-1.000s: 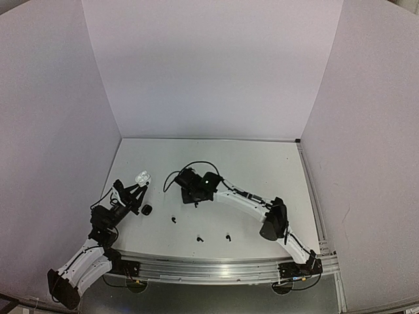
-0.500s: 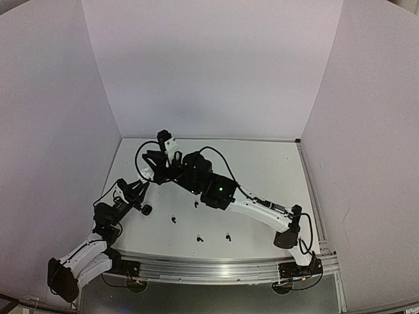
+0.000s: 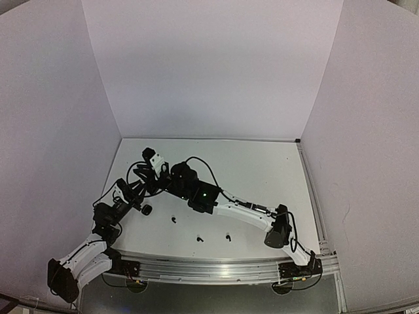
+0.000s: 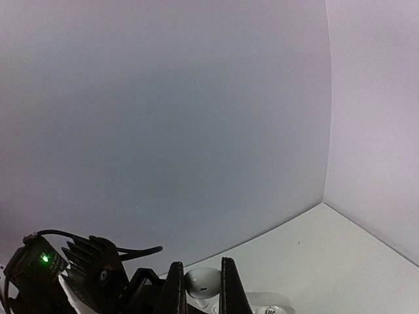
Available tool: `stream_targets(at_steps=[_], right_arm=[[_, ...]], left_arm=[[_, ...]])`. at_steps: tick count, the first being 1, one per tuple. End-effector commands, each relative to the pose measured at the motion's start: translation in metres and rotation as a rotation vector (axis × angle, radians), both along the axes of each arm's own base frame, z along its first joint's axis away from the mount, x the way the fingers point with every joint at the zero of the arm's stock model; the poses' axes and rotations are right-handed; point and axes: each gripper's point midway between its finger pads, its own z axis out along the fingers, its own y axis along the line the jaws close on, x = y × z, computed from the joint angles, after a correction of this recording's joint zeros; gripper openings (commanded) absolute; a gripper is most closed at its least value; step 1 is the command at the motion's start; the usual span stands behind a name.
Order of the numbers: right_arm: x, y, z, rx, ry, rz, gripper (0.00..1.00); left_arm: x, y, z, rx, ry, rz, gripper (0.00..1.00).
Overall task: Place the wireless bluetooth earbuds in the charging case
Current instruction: Insert the left earbud into the left side groove of the charging case.
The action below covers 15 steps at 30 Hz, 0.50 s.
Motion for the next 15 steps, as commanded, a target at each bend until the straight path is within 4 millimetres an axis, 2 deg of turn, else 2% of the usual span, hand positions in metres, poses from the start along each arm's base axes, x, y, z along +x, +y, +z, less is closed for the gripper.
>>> stream_targets(at_steps=[1, 7, 12, 15], right_arm=[[-0.002, -0.008, 0.01, 0.007, -0.043, 0.001, 0.0], [0.0, -0.008, 0.0, -0.013, -0.034, -0.012, 0.0], [0.001, -0.01, 0.005, -0.008, -0.042, -0.024, 0.0], [0.003, -0.015, 0.015, 0.005, -0.05, -0.04, 0.0]], left_arm=[[-0.004, 0.003, 0.033, -0.048, -0.06, 0.005, 0.0], [-0.001, 0.004, 0.035, -0.051, -0.064, 0.018, 0.0], [0.0, 0.004, 0.034, -0.048, -0.061, 0.02, 0.0], [0.001, 0.003, 0.033, -0.045, -0.056, 0.019, 0.0]])
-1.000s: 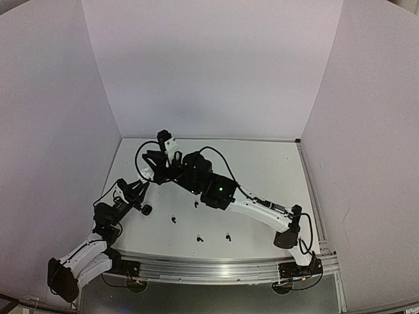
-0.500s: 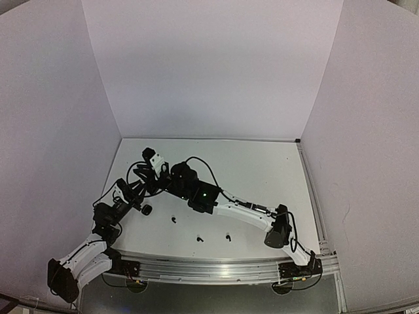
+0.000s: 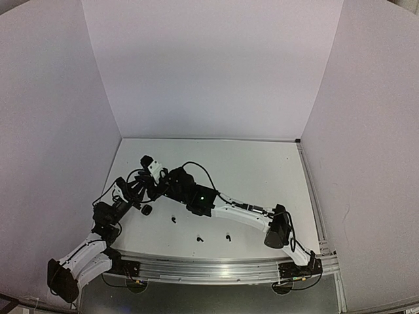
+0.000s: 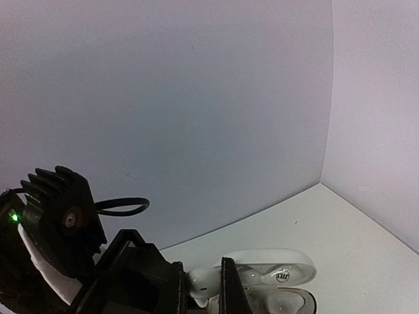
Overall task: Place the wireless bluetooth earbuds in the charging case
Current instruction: Insert the left earbud into the left side groove of the charging case.
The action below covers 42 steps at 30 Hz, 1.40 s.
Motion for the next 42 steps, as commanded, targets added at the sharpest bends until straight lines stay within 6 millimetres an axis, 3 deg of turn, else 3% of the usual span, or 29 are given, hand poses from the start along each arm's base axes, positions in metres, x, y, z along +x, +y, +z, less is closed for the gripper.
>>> stream_targets(at_steps=[1, 12, 26, 42], right_arm=[[-0.001, -0.022, 0.058, 0.094, -0.055, -0.033, 0.0], [-0.004, -0.025, 0.08, 0.151, -0.071, -0.022, 0.0], [0.006, -0.026, 0.05, 0.085, -0.057, -0.079, 0.0], [0.0, -0.022, 0.031, 0.038, -0.121, -0.041, 0.0]], left_arm=[[-0.002, 0.001, 0.029, -0.038, -0.062, 0.004, 0.0], [-0.002, 0.0, 0.028, -0.035, -0.056, -0.004, 0.0], [-0.003, 0.001, 0.031, -0.038, -0.069, 0.0, 0.0], [-0.004, 0.006, 0.04, -0.115, -0.054, -0.005, 0.0]])
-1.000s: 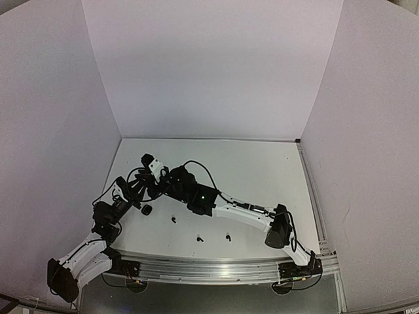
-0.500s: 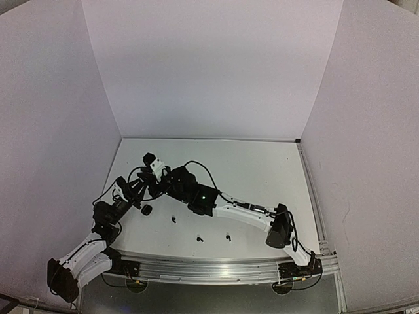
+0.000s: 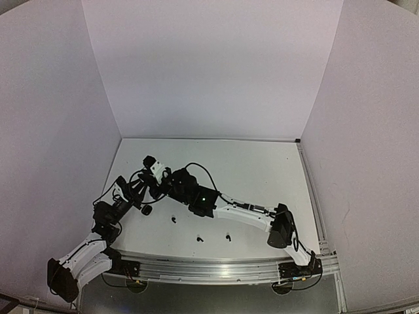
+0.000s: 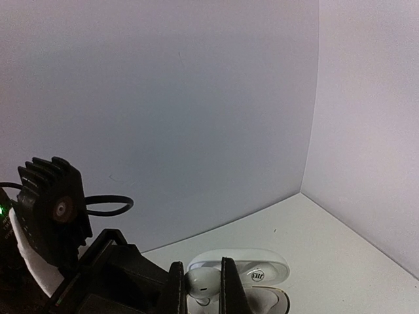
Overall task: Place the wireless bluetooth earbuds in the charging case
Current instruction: Insert the left earbud into the left side groove of the charging case.
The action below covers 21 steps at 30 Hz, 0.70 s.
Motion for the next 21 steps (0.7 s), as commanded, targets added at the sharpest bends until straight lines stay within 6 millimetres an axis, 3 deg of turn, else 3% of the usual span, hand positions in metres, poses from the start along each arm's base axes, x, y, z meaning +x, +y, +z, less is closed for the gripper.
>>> stream_targets(at_steps=[1, 14, 21], right_arm=[[-0.009, -0.013, 0.031, 0.045, -0.057, 0.028, 0.0], [-0.013, -0.014, 0.011, 0.0, -0.041, 0.085, 0.0], [-0.012, -0.018, 0.013, -0.019, -0.067, 0.1, 0.0]], left_arm=[[-0.006, 0.007, 0.04, -0.099, -0.079, 0.007, 0.0], [-0.009, 0.005, 0.04, -0.101, -0.085, -0.013, 0.0], [-0.012, 0.001, 0.039, -0.068, -0.106, -0.028, 0.0]])
